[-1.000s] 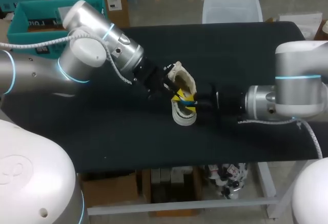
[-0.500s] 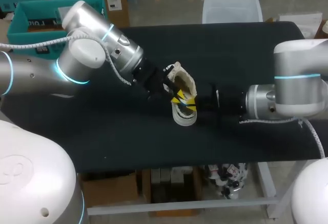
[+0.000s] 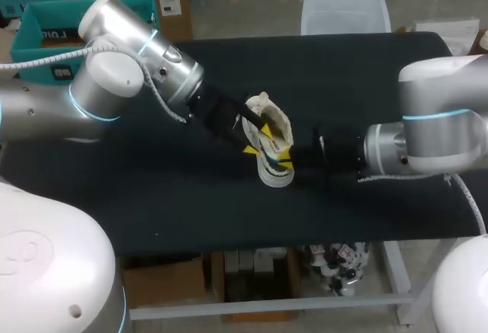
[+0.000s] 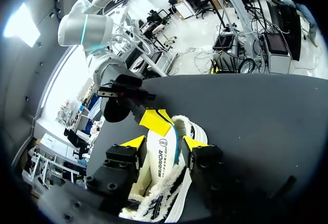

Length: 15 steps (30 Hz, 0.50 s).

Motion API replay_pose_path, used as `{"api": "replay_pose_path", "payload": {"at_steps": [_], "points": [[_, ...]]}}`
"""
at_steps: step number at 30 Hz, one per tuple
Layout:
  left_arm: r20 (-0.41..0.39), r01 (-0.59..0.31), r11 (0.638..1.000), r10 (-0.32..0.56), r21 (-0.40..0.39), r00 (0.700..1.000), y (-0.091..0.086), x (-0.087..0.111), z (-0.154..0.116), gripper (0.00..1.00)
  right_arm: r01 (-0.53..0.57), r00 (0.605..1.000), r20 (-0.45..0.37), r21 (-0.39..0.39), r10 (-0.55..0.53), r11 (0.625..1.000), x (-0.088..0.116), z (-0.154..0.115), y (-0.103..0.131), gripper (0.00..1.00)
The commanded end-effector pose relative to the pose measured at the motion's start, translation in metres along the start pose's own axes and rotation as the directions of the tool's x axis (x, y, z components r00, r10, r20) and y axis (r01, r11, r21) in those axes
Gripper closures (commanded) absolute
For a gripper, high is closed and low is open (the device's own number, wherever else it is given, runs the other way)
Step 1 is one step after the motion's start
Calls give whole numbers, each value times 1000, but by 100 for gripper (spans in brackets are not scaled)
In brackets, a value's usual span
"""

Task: Open the shoe tongue, take the insole out of the shoe, put the insole back into the shoe, and pack the shoe into the shoebox

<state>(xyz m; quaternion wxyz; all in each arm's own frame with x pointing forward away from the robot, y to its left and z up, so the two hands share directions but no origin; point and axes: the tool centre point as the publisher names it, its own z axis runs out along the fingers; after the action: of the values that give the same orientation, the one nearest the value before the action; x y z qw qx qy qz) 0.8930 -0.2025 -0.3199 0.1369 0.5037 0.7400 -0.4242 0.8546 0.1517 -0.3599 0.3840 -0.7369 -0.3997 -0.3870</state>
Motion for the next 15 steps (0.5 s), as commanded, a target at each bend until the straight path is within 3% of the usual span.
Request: {"api": "replay_pose_path", "payload": {"at_steps": [1, 15], "points": [[12, 0, 1000, 0, -13, 1000, -5, 5, -14, 53, 9, 999, 43, -6, -9, 1000, 1, 3, -2, 100], [36, 28, 998, -26, -61, 999, -7, 16, -36, 53, 79, 974, 219, -76, -61, 994, -4, 13, -2, 100]]}}
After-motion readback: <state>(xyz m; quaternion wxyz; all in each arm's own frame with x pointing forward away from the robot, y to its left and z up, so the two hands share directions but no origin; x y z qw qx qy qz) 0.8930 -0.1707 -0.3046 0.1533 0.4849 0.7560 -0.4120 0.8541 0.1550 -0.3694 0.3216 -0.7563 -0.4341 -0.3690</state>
